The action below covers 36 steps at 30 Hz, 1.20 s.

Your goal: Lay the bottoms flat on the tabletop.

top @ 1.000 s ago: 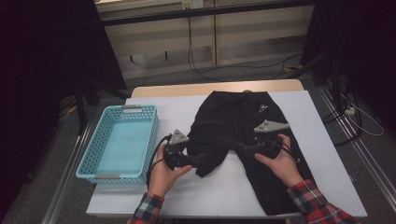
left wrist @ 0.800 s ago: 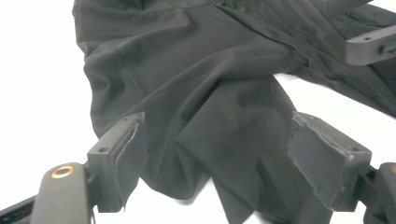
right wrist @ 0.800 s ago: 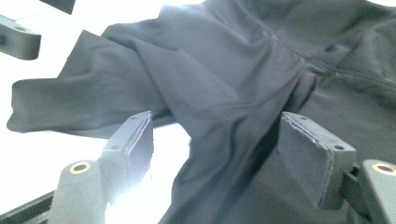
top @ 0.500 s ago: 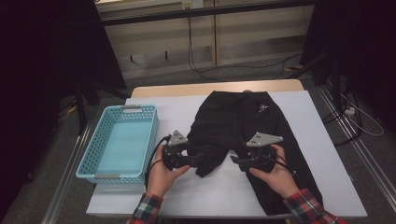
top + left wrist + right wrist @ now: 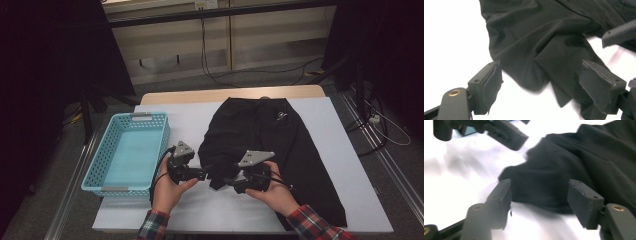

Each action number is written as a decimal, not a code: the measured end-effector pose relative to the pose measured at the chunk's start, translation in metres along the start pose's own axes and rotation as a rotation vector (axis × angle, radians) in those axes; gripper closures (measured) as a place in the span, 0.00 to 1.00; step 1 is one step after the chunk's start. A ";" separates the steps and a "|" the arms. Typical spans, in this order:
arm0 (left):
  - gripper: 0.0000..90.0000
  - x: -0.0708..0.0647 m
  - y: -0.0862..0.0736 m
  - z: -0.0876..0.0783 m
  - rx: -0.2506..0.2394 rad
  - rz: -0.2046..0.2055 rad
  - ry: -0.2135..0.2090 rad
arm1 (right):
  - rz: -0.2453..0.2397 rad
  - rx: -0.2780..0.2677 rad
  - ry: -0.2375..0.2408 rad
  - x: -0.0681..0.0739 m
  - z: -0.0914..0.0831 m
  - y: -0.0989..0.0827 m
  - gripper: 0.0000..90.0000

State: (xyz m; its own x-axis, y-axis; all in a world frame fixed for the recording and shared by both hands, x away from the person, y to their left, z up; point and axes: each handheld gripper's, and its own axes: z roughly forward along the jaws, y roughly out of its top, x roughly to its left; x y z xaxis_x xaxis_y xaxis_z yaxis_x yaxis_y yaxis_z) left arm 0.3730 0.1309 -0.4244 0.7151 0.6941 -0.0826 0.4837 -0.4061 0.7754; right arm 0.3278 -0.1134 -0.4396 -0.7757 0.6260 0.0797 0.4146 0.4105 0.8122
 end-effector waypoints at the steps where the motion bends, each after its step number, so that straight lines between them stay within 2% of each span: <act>1: 0.21 0.001 0.000 -0.001 0.003 0.003 -0.001 | 0.005 -0.008 0.015 0.001 0.003 0.001 0.47; 3: 0.20 0.002 -0.001 -0.002 0.001 0.005 0.007 | 0.005 0.001 0.039 0.004 0.011 0.003 0.48; 6: 0.20 0.003 -0.002 -0.003 -0.004 -0.002 0.007 | -0.014 0.035 0.051 0.008 0.024 0.003 0.58; 9: 0.20 0.003 -0.003 -0.003 -0.004 -0.004 0.009 | -0.068 0.090 0.064 0.011 0.033 0.000 0.88; 10: 0.20 0.004 -0.004 -0.003 -0.001 0.001 0.010 | -0.076 0.086 0.056 0.011 0.033 -0.001 0.96; 12: 0.20 0.004 -0.004 -0.004 -0.005 -0.001 0.010 | -0.055 0.072 0.062 0.006 0.029 0.001 0.97; 15: 0.20 0.005 -0.005 -0.004 -0.013 -0.010 0.010 | 0.009 0.021 0.055 -0.006 0.016 0.005 0.97; 17: 0.20 0.005 -0.005 -0.004 -0.015 -0.011 0.008 | 0.046 -0.025 0.037 -0.016 0.006 0.006 0.98; 23: 0.20 0.003 -0.009 -0.003 -0.010 -0.007 0.007 | 0.141 -0.095 -0.015 -0.043 -0.017 0.005 0.97; 27: 0.22 -0.001 -0.011 -0.001 -0.003 0.000 -0.016 | 0.163 -0.099 -0.030 -0.051 -0.021 0.003 0.97; 31: 0.27 -0.004 -0.013 0.003 0.005 -0.002 -0.040 | 0.148 -0.082 -0.051 -0.051 -0.020 0.001 0.97; 34: 0.35 -0.008 -0.014 0.005 0.024 0.024 -0.060 | 0.154 -0.081 -0.056 -0.052 -0.019 0.000 0.97; 36: 0.45 -0.009 -0.014 0.005 0.027 -0.001 -0.093 | 0.154 -0.083 -0.062 -0.052 -0.020 0.000 0.97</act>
State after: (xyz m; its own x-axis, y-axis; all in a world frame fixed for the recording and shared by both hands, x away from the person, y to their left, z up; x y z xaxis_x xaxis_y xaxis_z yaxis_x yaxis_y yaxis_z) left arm 0.3621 0.1269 -0.4381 0.7580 0.6367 -0.1419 0.4969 -0.4226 0.7580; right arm 0.3586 -0.1595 -0.4322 -0.6743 0.7178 0.1736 0.4837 0.2517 0.8383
